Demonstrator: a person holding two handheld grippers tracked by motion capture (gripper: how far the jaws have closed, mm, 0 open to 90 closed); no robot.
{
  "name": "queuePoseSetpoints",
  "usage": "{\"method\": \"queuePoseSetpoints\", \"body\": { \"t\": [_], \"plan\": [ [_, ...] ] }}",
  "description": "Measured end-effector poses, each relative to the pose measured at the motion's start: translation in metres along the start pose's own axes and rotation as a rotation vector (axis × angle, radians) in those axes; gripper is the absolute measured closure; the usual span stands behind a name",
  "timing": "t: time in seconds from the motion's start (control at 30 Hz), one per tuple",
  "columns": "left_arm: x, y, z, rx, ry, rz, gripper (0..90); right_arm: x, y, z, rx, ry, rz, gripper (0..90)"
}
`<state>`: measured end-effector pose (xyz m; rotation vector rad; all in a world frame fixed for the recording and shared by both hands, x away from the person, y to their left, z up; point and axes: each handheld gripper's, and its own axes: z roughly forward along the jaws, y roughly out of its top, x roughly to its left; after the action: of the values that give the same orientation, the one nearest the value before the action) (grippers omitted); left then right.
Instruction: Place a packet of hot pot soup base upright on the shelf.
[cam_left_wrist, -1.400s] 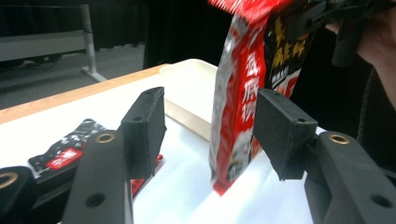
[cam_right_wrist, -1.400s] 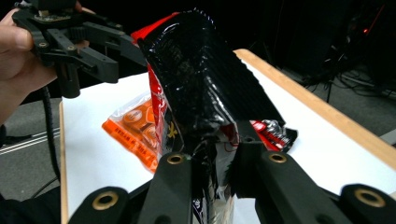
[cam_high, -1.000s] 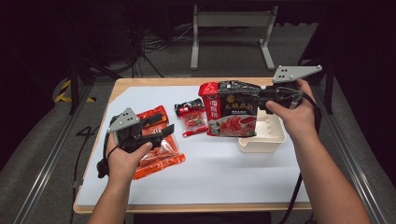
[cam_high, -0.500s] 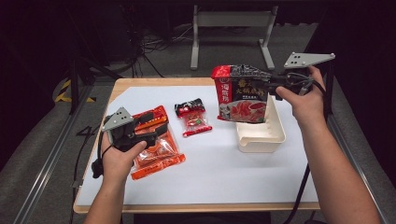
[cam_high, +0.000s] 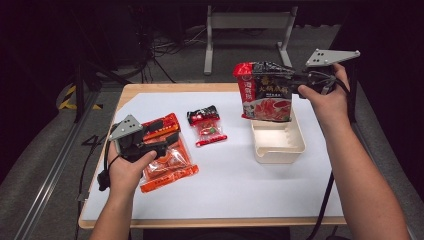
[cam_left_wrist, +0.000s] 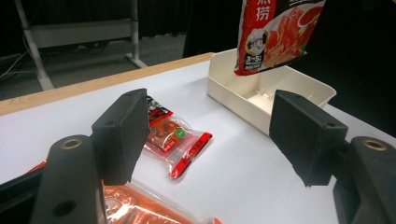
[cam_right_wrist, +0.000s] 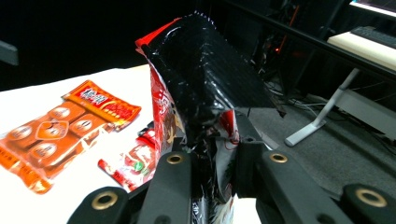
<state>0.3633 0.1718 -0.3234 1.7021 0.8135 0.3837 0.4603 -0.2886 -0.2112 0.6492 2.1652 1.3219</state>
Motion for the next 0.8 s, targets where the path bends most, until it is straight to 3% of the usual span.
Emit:
{"method": "queuePoseSetpoints", "body": {
  "t": [0.2,0.5,0.8],
  "plan": [
    [0.003,0.000,-0.003,-0.012,0.013,-0.006,29.9,-0.010,-0.005,0.003,-0.027,-0.008,0.017,79.1],
    [0.007,-0.002,-0.010,-0.027,0.037,-0.021,29.7,-0.022,-0.005,0.006,-0.012,-0.039,-0.020,79.1],
    [0.010,-0.006,-0.015,-0.029,0.059,-0.030,29.7,-0.037,-0.016,0.011,-0.030,-0.063,0.007,79.1]
  ]
}}
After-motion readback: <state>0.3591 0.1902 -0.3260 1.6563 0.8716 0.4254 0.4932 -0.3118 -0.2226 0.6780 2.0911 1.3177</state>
